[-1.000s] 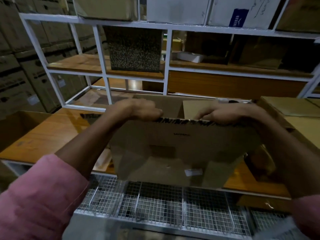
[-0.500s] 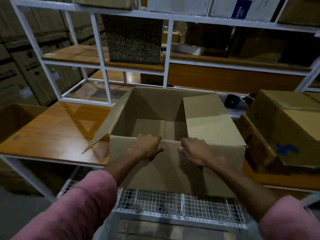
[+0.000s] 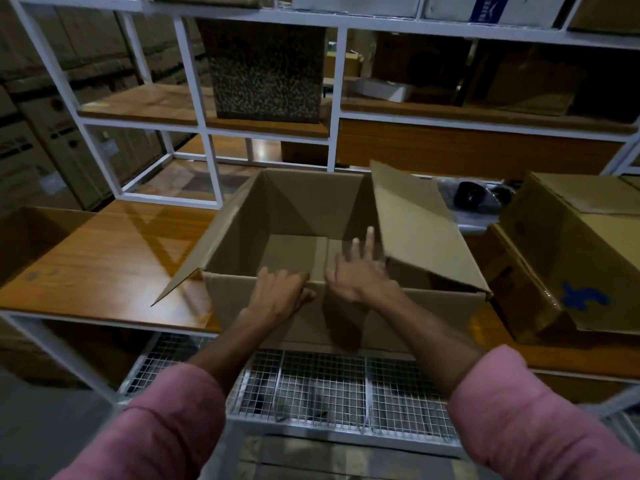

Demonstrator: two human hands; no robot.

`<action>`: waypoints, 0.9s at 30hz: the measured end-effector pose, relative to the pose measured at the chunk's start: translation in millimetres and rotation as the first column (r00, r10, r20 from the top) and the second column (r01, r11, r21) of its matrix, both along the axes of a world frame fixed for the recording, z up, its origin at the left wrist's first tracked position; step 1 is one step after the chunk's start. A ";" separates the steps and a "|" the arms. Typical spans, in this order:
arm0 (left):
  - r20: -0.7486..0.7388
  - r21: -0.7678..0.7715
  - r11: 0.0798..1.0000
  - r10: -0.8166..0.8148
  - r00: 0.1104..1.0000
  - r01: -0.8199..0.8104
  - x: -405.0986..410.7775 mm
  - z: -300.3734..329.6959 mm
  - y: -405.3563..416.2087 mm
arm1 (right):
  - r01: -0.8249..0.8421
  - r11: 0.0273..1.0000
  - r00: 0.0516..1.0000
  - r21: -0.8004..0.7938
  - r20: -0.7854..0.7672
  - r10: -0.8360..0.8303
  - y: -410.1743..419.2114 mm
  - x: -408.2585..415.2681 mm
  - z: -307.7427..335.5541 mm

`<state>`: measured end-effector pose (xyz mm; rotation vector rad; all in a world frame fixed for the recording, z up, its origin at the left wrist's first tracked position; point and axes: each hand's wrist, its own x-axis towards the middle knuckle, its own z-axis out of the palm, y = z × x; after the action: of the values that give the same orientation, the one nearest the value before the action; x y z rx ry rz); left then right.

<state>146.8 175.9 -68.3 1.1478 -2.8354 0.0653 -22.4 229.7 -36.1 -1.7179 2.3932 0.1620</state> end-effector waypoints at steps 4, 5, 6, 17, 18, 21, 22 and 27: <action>-0.015 0.007 1.000 0.020 1.000 -0.020 32.9 -3.1 -14.8 | 0.074 0.990 0.992 -0.119 -0.094 -0.086 14.1 -39.5 -2.8; -0.013 -0.003 1.000 0.025 1.000 -0.025 43.2 -3.9 -19.2 | 0.090 0.987 0.989 -0.136 -0.108 -0.105 19.0 -52.9 -4.9; -0.013 -0.012 0.999 0.031 0.999 -0.031 53.0 -4.9 -23.1 | 0.100 0.981 0.980 -0.167 -0.155 -0.126 24.6 -65.2 -7.8; -0.001 -0.076 0.992 0.100 0.995 -0.100 86.5 -10.4 -30.2 | 0.453 0.862 0.864 -0.227 0.350 -0.361 56.3 -108.4 -32.4; 0.008 -0.080 0.991 0.112 0.994 -0.111 85.6 -10.1 -28.2 | 0.452 0.855 0.850 -0.255 0.416 -0.325 59.4 -105.9 -34.5; 0.060 -0.073 0.990 0.127 0.990 -0.123 82.1 -10.5 -22.1 | 0.429 0.857 0.836 -0.285 0.485 -0.257 76.6 -96.2 -33.3; 0.071 -0.069 0.990 0.128 0.989 -0.123 80.5 -11.4 -21.3 | 0.401 0.869 0.847 -0.290 0.478 -0.231 82.4 -95.9 -35.7; -0.006 -0.078 0.990 0.120 0.993 -0.120 71.3 -13.0 -22.5 | 0.192 0.955 0.929 -0.227 0.356 -0.102 107.2 -104.5 -43.4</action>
<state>218.1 153.4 -81.3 1.2992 -2.7334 0.1810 -126.9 336.9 -79.5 -1.4995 2.3416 -0.4545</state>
